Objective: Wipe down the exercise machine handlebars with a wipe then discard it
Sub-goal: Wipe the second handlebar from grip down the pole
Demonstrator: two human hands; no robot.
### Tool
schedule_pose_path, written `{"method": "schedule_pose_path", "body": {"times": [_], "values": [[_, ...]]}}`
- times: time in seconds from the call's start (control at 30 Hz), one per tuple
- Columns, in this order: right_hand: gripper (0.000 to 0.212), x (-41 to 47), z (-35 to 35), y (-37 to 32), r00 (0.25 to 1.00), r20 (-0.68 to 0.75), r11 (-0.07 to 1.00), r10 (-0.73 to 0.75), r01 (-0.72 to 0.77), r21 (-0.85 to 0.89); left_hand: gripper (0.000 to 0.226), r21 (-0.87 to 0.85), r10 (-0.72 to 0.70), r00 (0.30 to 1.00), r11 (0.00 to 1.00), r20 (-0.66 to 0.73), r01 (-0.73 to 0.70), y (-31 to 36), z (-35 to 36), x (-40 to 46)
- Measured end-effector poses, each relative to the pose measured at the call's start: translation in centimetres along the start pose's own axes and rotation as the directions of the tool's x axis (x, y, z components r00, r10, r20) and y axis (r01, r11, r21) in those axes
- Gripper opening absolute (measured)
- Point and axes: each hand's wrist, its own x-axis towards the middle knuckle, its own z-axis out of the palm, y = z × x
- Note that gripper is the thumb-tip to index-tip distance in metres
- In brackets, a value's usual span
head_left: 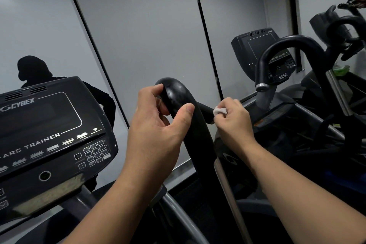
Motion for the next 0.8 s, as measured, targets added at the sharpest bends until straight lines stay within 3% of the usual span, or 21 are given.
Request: {"method": "schedule_pose_path", "body": {"times": [0.23,0.43,0.5,0.63,0.8], "values": [[0.009,0.3,0.4,0.7,0.954,0.045,0.913,0.297,-0.297,0.279,0.037,-0.015,0.012,1.0,1.0,0.021,-0.011,-0.4,0.1,0.0],[0.009,0.5,1.2,1.6,0.899,0.09,0.764,0.428,-0.413,0.495,0.035,-0.038,0.025,1.0,0.999,0.009,-0.025,-0.5,0.3,0.0],[0.014,0.3,1.8,1.9,0.885,0.133,0.737,0.447,-0.449,0.506,0.039,-0.046,0.029,1.0,0.999,0.003,-0.029,-0.5,0.3,0.0],[0.009,1.0,1.8,2.1,0.887,0.064,0.691,0.458,-0.4,0.603,0.042,-0.083,0.038,0.999,0.996,0.004,-0.038,-0.5,0.3,0.1],[0.016,1.6,1.8,2.7,0.887,0.143,0.67,0.438,-0.428,0.606,0.035,-0.131,0.037,0.999,0.991,0.016,-0.035,-0.3,0.4,0.0]]}}
